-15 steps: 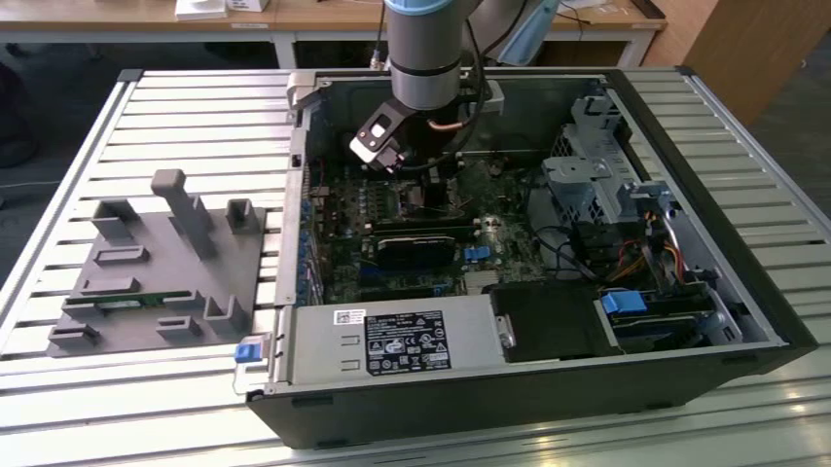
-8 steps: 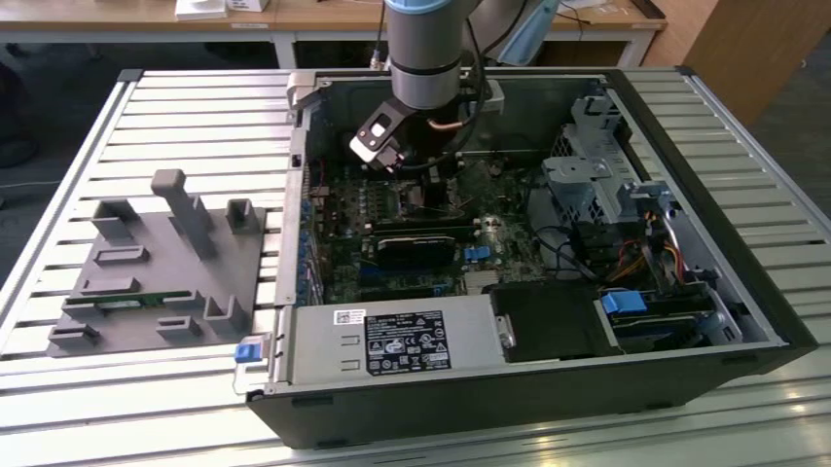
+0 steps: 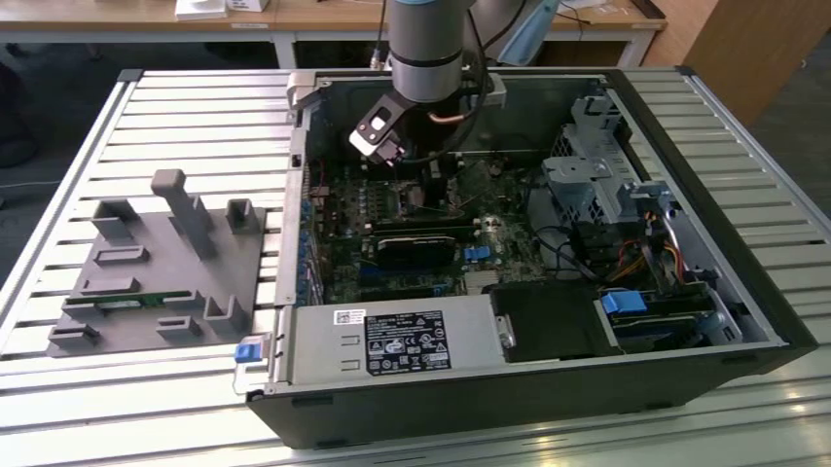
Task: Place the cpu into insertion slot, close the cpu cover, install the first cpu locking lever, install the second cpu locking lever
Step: 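Place the cpu into insertion slot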
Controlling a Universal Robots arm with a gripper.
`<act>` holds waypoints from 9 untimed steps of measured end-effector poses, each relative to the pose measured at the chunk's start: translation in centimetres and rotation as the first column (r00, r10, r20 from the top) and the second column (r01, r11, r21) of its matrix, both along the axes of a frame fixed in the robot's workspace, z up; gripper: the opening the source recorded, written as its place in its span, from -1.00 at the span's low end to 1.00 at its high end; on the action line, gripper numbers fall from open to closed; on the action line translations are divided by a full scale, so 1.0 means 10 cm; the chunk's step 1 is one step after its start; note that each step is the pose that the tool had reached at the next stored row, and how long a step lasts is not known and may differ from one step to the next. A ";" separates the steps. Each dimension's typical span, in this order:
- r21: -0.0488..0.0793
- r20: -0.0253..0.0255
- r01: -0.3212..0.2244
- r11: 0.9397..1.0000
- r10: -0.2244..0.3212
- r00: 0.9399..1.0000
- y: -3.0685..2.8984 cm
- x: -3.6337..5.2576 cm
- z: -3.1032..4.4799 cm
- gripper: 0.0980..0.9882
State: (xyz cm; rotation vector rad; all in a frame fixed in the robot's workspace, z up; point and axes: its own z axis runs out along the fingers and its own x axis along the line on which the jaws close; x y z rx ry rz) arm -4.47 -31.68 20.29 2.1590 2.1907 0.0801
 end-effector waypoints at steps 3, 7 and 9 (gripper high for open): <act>0.000 -0.009 0.000 1.000 0.000 1.000 0.001 0.015 0.013 -0.15; 0.000 -0.023 0.000 1.000 0.000 1.000 0.000 0.033 0.025 -0.54; 0.000 -0.028 0.000 1.000 0.000 1.000 0.000 0.037 0.034 -0.67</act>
